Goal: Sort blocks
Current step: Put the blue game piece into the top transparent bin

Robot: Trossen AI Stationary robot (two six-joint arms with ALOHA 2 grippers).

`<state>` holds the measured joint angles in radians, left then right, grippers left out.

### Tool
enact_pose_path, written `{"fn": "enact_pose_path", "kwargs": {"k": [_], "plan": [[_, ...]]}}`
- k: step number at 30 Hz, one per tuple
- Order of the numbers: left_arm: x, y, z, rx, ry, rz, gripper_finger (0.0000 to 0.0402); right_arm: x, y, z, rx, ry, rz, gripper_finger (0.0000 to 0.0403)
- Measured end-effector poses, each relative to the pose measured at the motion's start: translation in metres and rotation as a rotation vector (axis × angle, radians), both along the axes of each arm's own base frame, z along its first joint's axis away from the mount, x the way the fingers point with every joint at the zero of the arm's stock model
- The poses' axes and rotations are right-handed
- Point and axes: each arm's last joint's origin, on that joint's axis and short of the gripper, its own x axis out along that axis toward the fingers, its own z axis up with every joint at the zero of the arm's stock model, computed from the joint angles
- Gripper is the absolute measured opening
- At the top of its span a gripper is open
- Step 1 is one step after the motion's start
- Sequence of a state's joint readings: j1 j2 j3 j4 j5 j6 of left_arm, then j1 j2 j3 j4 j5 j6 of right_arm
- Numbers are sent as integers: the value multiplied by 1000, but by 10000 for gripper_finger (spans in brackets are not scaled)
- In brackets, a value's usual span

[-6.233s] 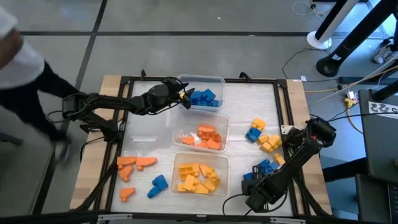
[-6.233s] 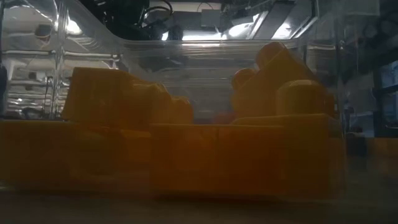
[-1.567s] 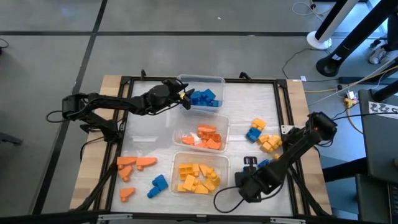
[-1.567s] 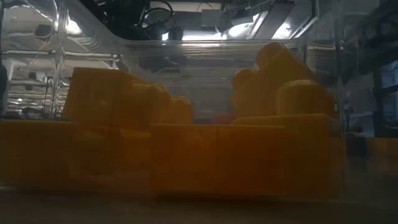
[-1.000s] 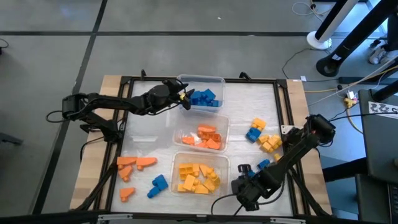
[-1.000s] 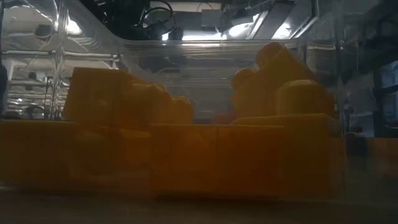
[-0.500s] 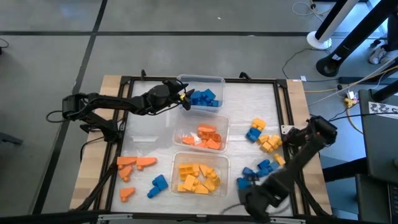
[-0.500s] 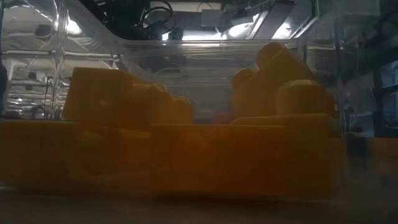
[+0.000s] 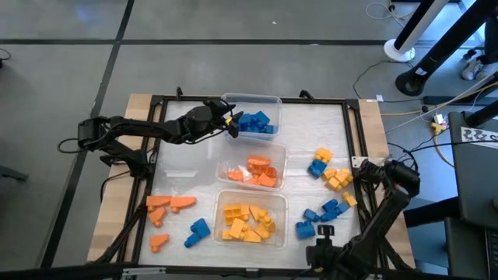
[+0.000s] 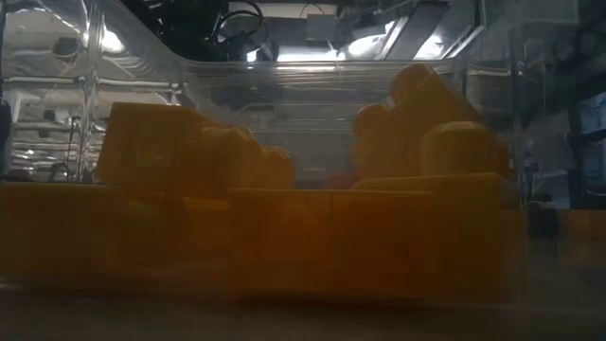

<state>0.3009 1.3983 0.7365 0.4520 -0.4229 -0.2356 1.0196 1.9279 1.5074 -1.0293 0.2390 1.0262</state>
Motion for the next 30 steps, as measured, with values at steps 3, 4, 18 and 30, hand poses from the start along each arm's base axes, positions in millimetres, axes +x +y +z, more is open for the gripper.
{"fn": "enact_pose_path", "kwargs": {"k": [3,4,18,30], "plan": [[0,0,0,0,-1,0,205,8,-1,-7,-14,12,11,122],[0,0,0,0,-1,0,205,9,-2,-9,-12,19,16,122],[0,0,0,-3,-2,1,205,33,-14,-46,-267,50,197,122],[0,0,0,-1,0,1,205,32,-20,-60,-436,47,204,122]]}}
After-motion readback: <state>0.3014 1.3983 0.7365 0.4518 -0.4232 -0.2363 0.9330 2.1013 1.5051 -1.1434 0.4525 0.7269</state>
